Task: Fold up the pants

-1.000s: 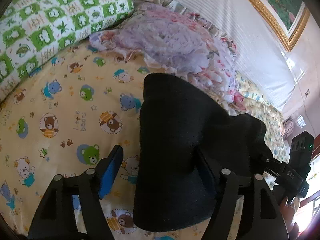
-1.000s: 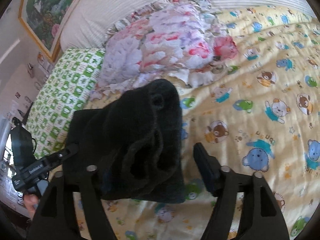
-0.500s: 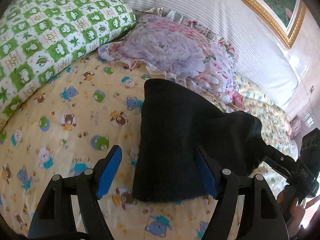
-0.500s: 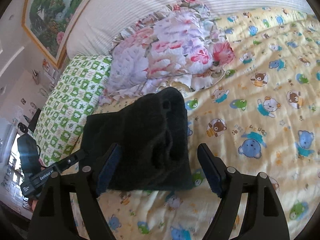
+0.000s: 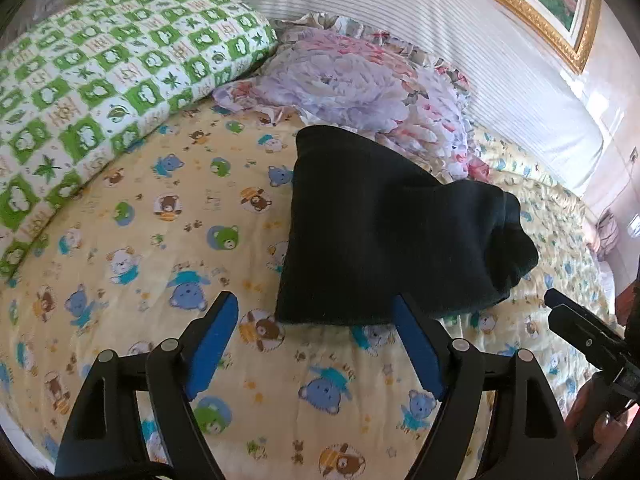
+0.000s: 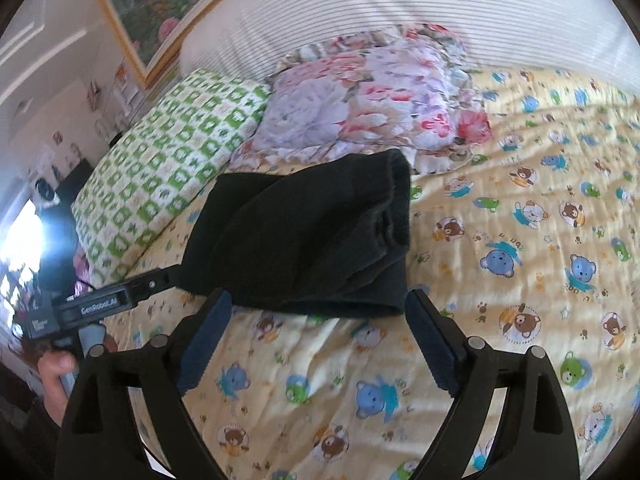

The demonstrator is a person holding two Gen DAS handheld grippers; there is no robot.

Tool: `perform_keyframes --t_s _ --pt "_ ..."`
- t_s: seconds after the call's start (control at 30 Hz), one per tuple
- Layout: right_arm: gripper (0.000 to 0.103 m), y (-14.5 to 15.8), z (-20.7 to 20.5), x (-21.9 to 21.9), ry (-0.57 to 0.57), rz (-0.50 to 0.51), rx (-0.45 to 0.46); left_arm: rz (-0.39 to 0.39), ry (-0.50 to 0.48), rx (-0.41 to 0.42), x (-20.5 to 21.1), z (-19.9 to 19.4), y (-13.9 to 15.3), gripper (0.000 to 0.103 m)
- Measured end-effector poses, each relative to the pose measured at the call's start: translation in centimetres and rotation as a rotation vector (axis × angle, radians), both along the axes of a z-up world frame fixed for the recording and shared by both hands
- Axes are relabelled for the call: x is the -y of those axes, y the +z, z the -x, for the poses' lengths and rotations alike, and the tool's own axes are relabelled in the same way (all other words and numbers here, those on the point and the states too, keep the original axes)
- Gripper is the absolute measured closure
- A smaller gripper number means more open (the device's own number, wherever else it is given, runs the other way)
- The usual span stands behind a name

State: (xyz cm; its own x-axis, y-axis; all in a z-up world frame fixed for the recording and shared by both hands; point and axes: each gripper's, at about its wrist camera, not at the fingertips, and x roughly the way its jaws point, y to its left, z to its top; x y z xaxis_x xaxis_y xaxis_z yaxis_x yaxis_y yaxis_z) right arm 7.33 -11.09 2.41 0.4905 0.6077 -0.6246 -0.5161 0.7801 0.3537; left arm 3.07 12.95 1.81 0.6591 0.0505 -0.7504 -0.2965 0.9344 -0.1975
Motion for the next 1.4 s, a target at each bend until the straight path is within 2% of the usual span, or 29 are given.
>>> perform_keyframes --t_s 0.33,1.0,1.4 --pt "0.010 0.0 2.5 -1.1 0.037 0.082 0.064 -0.141 0.020 -0.012 1.6 2.5 0.8 0.020" --pt "0.005 1.3 4.8 -0.6 0.050 0.079 0.117 -0.268 0.006 -0.005 5.0 5.5 1.9 0.018" --pt "0.003 1.1 5.3 -1.3 0.075 0.093 0.121 -0.301 -0.001 -0.001 5.4 6.4 1.9 0.018"
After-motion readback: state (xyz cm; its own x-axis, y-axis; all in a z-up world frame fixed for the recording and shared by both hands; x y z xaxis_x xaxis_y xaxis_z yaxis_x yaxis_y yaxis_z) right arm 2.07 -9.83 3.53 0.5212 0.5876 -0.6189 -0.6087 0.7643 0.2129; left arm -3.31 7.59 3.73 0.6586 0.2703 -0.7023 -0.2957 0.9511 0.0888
